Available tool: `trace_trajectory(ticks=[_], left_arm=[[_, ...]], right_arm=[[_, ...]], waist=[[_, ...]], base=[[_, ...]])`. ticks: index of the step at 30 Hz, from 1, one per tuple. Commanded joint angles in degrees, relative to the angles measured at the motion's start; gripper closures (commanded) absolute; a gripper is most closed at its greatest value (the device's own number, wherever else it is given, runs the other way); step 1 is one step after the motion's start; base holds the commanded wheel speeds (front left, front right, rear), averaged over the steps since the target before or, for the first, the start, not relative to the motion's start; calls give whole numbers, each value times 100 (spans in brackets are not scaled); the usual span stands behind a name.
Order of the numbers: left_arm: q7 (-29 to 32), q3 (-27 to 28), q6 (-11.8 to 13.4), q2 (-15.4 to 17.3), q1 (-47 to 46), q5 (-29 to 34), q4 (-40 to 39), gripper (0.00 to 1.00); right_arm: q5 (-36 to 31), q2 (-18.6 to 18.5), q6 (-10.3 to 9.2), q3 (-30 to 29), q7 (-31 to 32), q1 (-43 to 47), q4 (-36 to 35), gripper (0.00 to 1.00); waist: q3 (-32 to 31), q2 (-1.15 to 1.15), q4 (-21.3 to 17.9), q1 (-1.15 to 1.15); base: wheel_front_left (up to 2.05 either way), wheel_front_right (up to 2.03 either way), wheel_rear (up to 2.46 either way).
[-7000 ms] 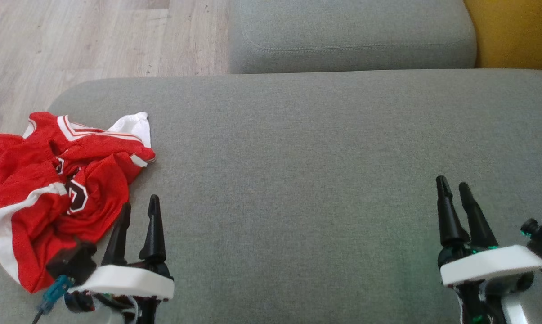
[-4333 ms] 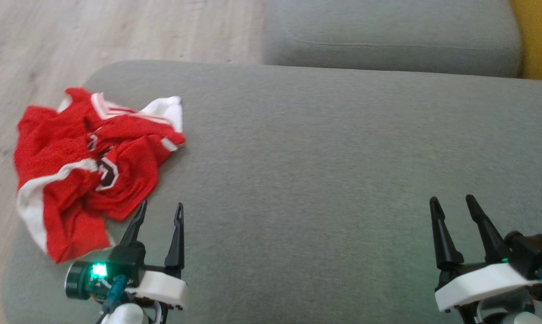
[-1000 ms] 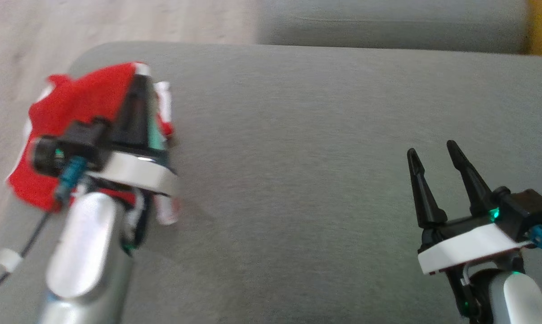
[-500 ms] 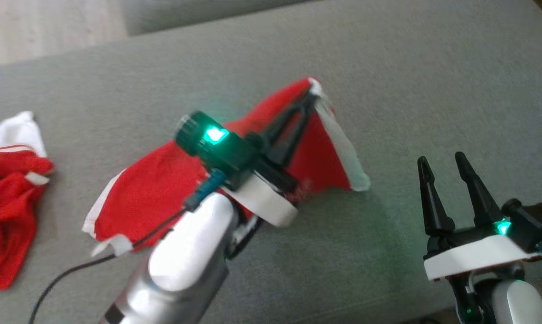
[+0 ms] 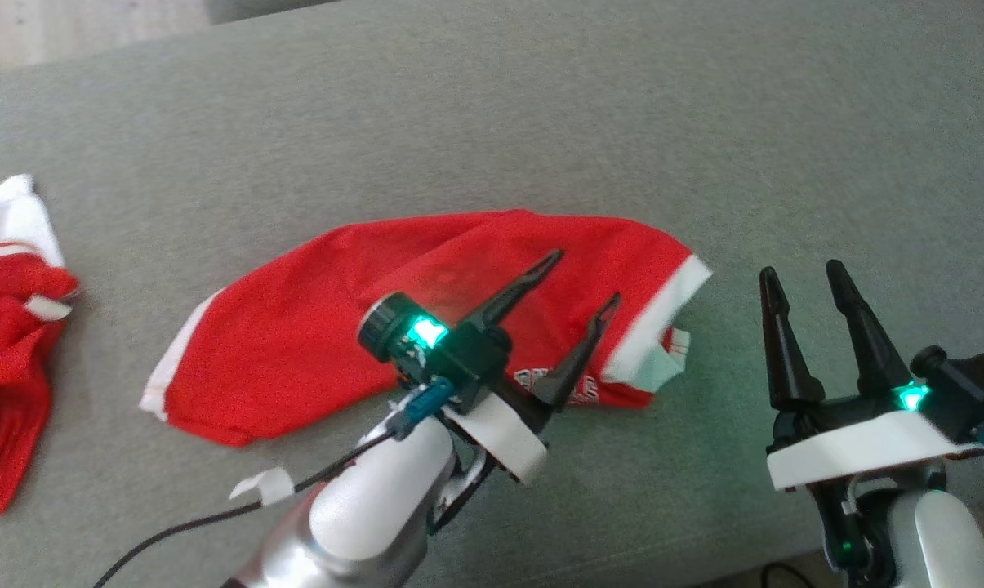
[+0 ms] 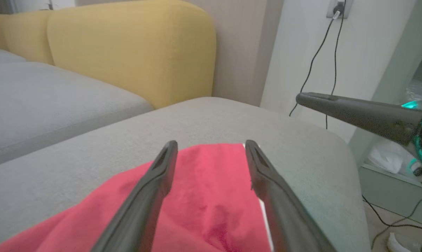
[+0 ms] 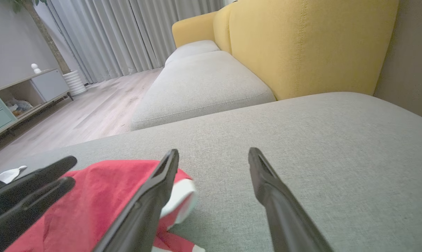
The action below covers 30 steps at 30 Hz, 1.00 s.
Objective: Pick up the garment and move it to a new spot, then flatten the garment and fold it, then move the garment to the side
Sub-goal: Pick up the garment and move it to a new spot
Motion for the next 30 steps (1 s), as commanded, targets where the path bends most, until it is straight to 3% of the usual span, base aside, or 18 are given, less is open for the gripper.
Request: trace_trajectory(ticks=[1,7,12,18,21,24,30], left_arm=[[-172,273,116,43,-66,56,-207,0],[-414,1012,718,435,258,34,-644,0],[-430,1966,1251,844,643,183,-1399,0],[-431,3023,1604,1179,1313,436,-1960,0],[-431,3398,1588,1279,1692,478,-2072,0],[-432,3602,1415,1266,2086,300,-1954,0],[-402,3498,1124,1308,2493,157,-1627,0]], right_arm=[[20,-22,-4,109,-26,-171,-174,0],[-76,-22,-4,43,78,-109,-212,0],[-157,-22,-4,22,199,-70,-313,0],[-223,-22,-4,-21,326,-38,-399,0],[-236,-22,-4,-36,364,2,-423,0],[-263,-22,-4,-49,405,102,-425,0],[-295,-22,-4,-145,491,369,-457,0]], waist=[[-112,0,199,-1],[-364,0,702,-1],[-457,0,1054,-1],[-522,0,1304,-1],[-575,0,1349,-1],[-691,0,1357,-1],[-903,0,1298,-1]], base=[[0,0,0],[0,0,0],[0,0,0],[0,0,0],[0,0,0],[0,0,0],[0,0,0]])
